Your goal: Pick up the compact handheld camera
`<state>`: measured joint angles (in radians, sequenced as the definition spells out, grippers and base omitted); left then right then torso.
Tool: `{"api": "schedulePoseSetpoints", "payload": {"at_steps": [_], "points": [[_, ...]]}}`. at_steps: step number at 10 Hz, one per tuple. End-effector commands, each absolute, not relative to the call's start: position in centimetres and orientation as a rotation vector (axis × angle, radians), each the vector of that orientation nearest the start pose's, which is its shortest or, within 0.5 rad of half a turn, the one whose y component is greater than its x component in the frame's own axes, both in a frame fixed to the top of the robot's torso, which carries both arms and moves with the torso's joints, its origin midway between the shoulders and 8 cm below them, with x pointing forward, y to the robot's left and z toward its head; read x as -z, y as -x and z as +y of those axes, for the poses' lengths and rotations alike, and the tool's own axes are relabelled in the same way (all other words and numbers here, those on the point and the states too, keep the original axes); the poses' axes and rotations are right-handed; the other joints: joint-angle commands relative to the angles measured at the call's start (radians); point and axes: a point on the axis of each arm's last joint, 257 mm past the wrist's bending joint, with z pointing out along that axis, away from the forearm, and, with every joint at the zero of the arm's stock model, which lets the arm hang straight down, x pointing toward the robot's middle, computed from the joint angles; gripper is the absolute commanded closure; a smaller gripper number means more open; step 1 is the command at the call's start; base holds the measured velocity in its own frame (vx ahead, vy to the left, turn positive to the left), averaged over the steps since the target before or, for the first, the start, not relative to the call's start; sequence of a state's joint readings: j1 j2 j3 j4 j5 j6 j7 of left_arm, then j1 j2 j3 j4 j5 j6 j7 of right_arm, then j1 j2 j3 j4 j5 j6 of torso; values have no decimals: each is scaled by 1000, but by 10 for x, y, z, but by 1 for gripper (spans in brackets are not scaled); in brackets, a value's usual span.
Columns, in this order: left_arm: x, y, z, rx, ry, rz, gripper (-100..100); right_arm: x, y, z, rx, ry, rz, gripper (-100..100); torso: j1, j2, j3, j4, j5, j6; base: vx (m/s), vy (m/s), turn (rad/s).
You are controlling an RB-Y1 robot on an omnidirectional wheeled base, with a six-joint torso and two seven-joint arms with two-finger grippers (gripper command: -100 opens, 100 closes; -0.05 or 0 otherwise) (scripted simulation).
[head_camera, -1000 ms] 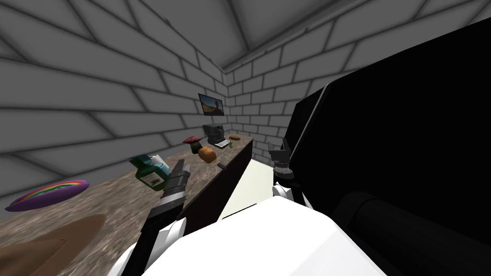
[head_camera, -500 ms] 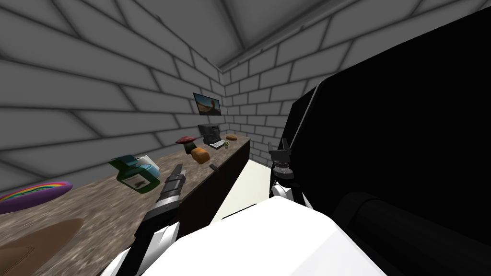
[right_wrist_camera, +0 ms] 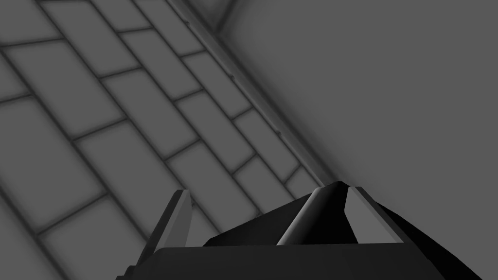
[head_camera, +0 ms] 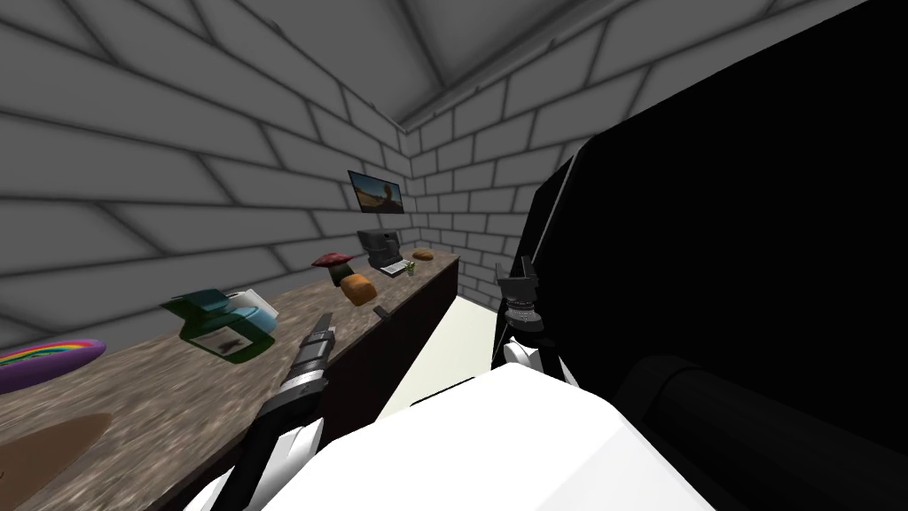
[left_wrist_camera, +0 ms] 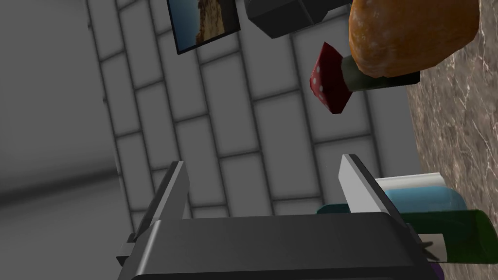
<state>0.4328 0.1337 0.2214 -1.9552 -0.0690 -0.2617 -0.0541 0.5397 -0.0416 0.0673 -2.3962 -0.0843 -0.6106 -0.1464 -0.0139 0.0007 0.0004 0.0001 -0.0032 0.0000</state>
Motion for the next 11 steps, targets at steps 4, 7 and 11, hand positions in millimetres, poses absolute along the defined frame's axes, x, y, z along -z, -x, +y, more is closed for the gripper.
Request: {"api": "schedulePoseSetpoints", "payload": {"at_steps": [4, 7, 11], "points": [[186, -400, 434, 729, 974, 1082, -100, -80, -297, -262, -1592, -584, 426, 0, 4, -2, -1, 0, 1, 0, 20, -175, 21], [214, -400, 454, 672, 1032, 1120, -100, -80, -297, -262, -1592, -584, 426, 0, 6, -3, -1, -1, 1, 0, 34, -133, 33], [258, -399, 459, 634, 1121, 1187, -100, -80, -297, -262, -1592, -584, 426, 0, 8, -8, -4, -2, 2, 0, 93, -94, 82]]}}
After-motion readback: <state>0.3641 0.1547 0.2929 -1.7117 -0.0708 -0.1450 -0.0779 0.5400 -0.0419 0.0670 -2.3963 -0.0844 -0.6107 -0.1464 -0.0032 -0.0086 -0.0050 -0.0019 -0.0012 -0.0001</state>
